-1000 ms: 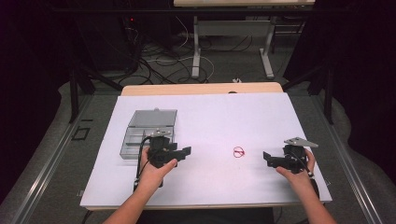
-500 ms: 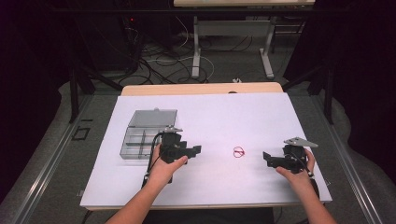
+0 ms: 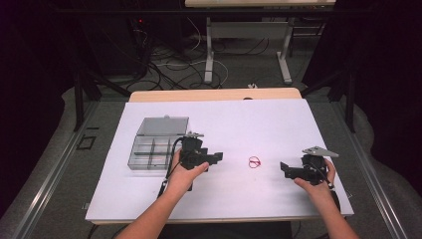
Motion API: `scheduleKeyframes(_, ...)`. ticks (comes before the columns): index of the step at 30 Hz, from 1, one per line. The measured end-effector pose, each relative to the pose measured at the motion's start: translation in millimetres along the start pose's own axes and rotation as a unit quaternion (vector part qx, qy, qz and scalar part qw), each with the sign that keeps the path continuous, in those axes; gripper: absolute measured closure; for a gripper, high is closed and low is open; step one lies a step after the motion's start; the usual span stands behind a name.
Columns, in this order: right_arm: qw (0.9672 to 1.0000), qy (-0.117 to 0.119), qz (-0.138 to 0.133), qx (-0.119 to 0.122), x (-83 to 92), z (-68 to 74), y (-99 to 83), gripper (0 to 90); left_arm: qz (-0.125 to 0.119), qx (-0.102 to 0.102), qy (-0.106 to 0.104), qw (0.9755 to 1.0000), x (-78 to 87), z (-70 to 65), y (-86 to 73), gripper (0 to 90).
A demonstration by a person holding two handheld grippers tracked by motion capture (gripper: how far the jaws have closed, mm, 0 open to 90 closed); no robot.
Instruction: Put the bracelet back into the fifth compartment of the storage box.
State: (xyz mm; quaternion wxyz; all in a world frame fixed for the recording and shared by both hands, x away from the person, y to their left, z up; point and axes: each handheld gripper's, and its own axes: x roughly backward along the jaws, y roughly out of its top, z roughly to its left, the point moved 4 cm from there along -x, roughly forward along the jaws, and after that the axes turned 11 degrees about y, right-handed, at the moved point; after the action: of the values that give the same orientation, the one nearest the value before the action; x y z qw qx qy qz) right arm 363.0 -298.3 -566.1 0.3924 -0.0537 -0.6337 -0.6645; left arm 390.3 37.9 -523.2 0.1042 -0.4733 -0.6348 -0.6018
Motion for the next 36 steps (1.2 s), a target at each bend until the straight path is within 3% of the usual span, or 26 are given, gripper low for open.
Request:
scheduleKeyframes(16, 1.0000, -0.001, 0.001, 0.001, -0.1, -0.4, 0.1, 0.0, 0.013, 0.010, -0.022, 0.9996, -22.1, -9.4, 6.5, 39.5)
scheduleKeyframes(36, 1.0000, 0.004, 0.002, -0.003, -2.0, -1.0, -0.9, 0.0, 0.031, 0.024, -0.035, 0.9986, -54.8, -17.0, 8.8, 49.1)
